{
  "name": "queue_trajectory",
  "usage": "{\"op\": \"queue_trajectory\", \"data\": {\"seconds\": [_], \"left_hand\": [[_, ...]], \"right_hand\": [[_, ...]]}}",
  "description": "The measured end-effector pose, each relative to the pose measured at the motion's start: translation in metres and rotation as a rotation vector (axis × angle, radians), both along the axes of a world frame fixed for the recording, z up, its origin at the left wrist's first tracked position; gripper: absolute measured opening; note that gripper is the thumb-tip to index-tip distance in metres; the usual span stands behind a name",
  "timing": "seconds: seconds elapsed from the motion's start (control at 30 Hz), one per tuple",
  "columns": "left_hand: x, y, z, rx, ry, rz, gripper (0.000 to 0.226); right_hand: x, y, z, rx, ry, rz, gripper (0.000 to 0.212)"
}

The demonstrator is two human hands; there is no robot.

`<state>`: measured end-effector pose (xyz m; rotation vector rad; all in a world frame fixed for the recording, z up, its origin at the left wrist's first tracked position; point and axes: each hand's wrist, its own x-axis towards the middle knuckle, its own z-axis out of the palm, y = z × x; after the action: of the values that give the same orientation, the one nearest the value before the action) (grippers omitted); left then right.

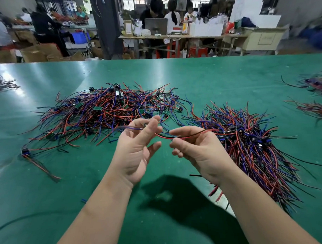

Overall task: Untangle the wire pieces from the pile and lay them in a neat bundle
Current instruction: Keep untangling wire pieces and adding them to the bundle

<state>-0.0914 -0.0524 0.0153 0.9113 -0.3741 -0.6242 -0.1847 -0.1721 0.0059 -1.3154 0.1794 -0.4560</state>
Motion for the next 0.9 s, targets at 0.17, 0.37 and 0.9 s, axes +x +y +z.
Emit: {"op": "queue_trajectory", "data": {"seconds": [0.17, 0.37, 0.9], "left_hand": [[-0.016, -0.011, -0.009, 0.003, -0.141, -0.029, 0.03], [-0.016, -0.012, -0.014, 0.049, -0.289, -0.224, 0.032], [-0.018, -0.004, -0.004, 0.298, -0.312, -0.26, 0.044]], "right_hand": [[0.002, -0.002, 0.0, 0.211, 0.018, -0.041, 0.02], [-0.001, -0.014, 0.011, 0.394, -0.007, -0.198, 0.004], [-0.01, -0.021, 0.018, 0.383, 0.146, -0.082, 0.013]]}}
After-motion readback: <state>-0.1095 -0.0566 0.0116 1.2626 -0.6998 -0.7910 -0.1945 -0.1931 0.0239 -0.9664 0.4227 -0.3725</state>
